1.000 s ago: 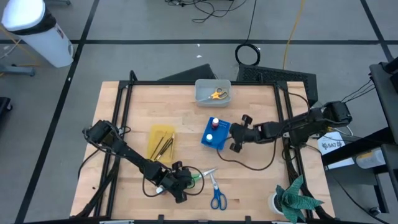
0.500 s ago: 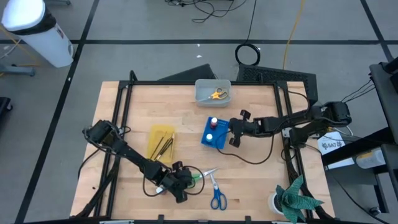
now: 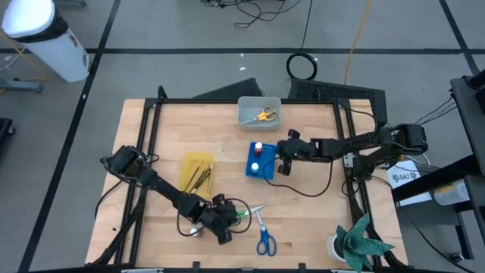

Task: Pick & Place Paint Supplies
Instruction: Put the green scissors into the gray bin

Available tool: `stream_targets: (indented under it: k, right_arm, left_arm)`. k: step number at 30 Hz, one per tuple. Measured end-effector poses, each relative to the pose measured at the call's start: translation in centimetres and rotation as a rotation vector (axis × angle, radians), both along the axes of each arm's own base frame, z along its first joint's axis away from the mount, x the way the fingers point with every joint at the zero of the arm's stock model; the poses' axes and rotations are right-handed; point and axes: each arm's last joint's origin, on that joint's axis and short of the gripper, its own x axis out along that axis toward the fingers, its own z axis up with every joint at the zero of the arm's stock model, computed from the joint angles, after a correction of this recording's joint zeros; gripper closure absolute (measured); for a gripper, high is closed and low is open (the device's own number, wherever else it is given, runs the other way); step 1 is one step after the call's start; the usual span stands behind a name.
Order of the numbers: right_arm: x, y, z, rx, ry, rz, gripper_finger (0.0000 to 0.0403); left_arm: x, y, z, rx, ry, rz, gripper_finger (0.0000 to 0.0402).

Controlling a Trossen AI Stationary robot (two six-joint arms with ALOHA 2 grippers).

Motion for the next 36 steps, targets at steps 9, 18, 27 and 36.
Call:
stream_targets:
  k: [9,18,27,36]
  right_arm:
    - [-0.2,1.0,0.9,-0.054,-0.024,0.075,0.04]
    - [-1.1,7.2,3.6,0.027,-0.18,0.289,0.0401]
    - [-2.0,13.4,1.7,0.188,-0.111,0.444,0.0402]
    - [-0.7,14.8,-2.7,0.219,0.002,0.432,0.0403]
  left_arm:
    - [0.3,0.5,0.0,0.018,-0.003,-0.006,0.0375]
    - [0.4,0.6,0.1,0.048,-0.016,-0.041,0.0394]
    - [1.4,1.9,-0.3,0.029,-0.01,-0.05,0.039]
    - [1.9,2.8,-0.3,0.04,-0.009,-0.082,0.0386]
